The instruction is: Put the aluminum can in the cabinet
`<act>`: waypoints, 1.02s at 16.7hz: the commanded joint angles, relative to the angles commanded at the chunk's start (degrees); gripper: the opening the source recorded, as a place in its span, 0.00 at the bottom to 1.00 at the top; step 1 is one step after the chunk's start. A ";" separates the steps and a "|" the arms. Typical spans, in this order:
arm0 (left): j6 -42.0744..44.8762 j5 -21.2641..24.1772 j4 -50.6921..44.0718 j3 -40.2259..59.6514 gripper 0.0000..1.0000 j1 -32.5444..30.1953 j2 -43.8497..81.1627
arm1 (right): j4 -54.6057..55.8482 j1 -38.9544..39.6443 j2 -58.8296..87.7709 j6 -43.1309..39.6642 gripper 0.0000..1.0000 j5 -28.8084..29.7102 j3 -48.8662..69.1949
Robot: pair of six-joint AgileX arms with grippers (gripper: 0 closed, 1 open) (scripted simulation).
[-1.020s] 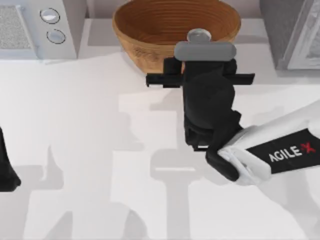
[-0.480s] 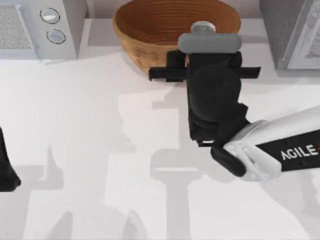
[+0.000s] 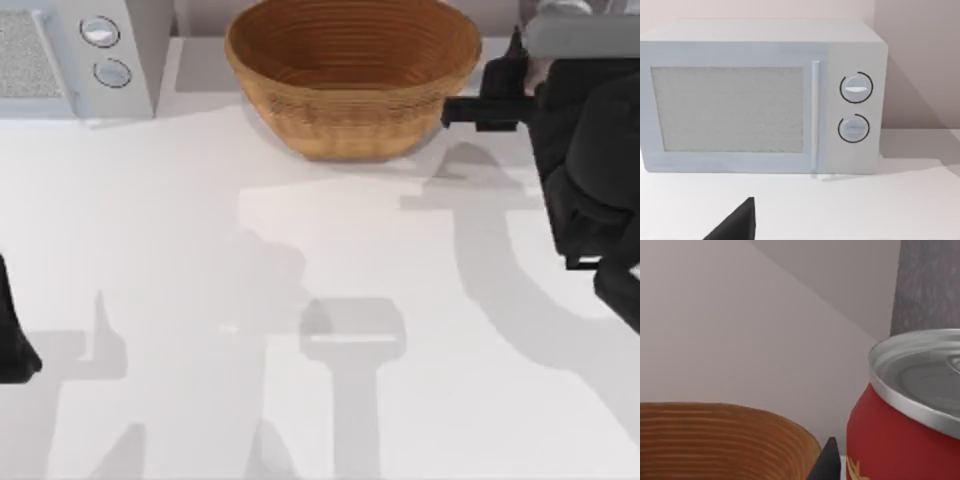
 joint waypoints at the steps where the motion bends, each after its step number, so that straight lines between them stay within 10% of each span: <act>1: 0.00 0.00 0.00 0.00 1.00 0.00 0.00 | -2.02 -1.75 -5.31 -0.02 0.00 -1.85 -2.28; 17: 0.00 0.00 0.00 0.00 1.00 0.00 0.00 | -35.22 -23.28 -72.85 0.00 0.00 -25.27 -30.87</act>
